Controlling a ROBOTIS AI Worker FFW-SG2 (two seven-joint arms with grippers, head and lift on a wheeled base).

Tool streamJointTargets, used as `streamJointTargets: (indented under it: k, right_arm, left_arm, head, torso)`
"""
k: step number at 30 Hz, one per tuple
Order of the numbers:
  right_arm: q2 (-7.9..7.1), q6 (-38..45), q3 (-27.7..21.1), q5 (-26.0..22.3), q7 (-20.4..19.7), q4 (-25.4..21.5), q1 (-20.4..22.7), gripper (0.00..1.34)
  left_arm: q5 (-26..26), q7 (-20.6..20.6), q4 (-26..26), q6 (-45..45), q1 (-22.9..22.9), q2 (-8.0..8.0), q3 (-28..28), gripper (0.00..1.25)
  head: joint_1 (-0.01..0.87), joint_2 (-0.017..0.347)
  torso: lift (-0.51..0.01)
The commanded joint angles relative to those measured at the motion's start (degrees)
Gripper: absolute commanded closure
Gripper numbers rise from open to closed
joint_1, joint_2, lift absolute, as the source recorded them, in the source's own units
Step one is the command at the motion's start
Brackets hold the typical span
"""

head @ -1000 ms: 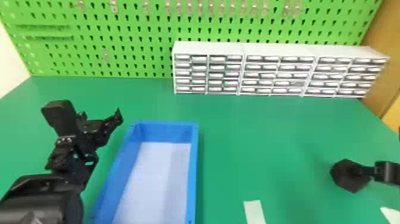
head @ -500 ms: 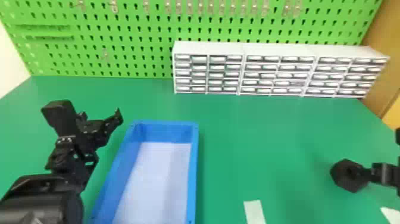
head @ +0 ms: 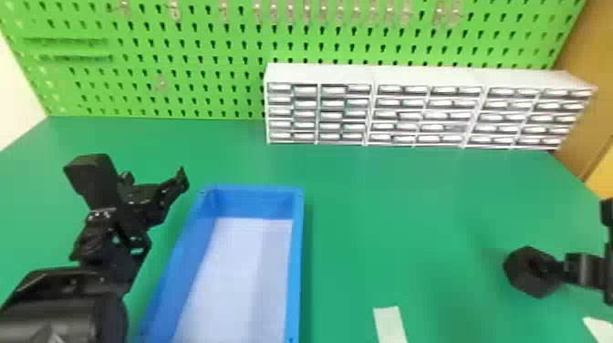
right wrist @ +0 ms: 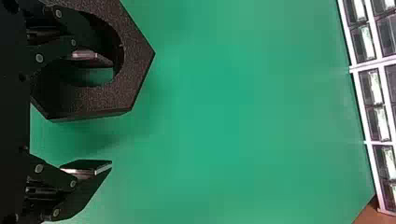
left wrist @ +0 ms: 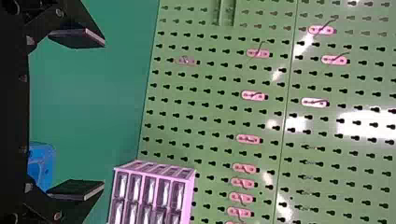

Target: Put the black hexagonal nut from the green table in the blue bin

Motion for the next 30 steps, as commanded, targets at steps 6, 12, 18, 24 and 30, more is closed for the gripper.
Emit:
streamJointTargets:
  k: [6,12,18,24,30]
  right_arm:
    - [0.11,-0.13,-0.17,0.33,0.00,0.15,0.10,0.49]
    - [0.38,-0.48,-0.17,0.59,0.00,0.06,0.10,0.59]
    - [0.55,-0.74,0.18,1.56,0.00,0.06,0.18,0.79]
    - [0.38,-0.83,1.41,2.44,0.09,0.06,0.18,0.91]
    - [0.46,-0.83,2.38,4.02,0.44,0.06,0.01,1.01]
  left_arm:
    - [-0.01,0.00,0.00,0.07,0.00,0.00,0.00,0.20]
    - [-0.01,0.00,0.00,0.07,-0.09,0.00,0.00,0.20]
    - [-0.01,-0.18,0.00,0.15,0.00,0.00,0.09,0.20]
    - [-0.01,-0.27,0.00,0.24,0.00,0.00,0.09,0.20]
    - [-0.01,-0.44,0.00,0.33,-0.09,0.00,0.18,0.20]
  head:
    - [0.666,0.032]
    - [0.666,0.032]
    - [0.666,0.032]
    - [0.666,0.032]
    - [0.666,0.032]
  torso:
    - [-0.100]
    - [-0.100]
    - [-0.100]
    - [-0.100]
    - [-0.100]
